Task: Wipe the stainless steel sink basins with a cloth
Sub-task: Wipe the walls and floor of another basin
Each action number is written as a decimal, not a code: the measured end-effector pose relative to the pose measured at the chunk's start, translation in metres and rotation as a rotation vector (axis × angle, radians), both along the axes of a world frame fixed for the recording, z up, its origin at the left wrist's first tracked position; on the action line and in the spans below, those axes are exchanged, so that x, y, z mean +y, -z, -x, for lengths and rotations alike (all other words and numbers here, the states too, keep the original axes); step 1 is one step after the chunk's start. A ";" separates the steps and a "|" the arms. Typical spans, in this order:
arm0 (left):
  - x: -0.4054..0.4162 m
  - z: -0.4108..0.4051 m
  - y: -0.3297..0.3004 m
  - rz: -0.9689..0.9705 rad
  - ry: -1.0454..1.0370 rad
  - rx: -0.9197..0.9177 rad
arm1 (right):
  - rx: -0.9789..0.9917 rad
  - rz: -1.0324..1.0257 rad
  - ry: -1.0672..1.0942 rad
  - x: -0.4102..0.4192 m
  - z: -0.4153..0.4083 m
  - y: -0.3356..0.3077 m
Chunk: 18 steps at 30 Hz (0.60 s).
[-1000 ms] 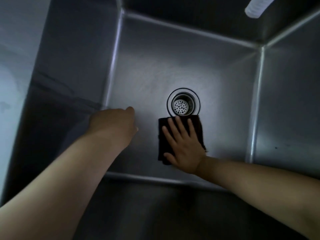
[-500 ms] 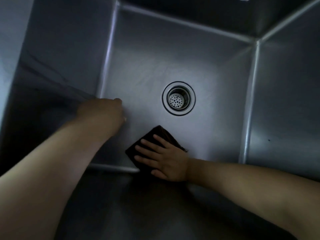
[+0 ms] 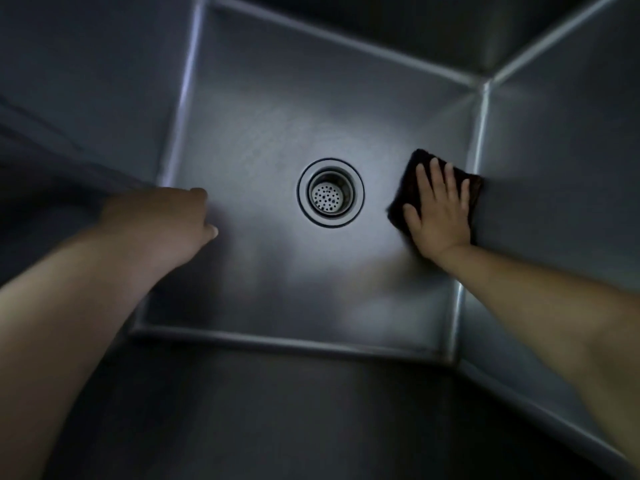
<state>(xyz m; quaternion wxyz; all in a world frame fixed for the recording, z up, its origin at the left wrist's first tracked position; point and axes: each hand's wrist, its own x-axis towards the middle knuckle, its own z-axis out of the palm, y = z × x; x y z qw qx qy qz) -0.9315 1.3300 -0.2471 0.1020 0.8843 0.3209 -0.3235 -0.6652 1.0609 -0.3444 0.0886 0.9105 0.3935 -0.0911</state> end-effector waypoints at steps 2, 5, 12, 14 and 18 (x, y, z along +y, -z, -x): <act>0.000 0.000 0.000 0.007 0.003 0.001 | 0.021 0.007 0.103 0.003 0.008 0.000; 0.001 -0.001 -0.004 0.020 0.002 -0.003 | 0.085 0.017 0.232 -0.008 0.036 -0.001; -0.003 -0.009 -0.018 0.088 -0.042 -0.020 | 0.222 0.080 0.731 -0.012 0.122 0.001; -0.004 -0.011 -0.022 0.076 -0.016 -0.012 | 0.265 0.056 0.884 0.000 0.145 -0.001; -0.006 -0.017 -0.029 0.125 0.039 0.031 | 0.279 -0.011 0.967 0.034 0.196 -0.003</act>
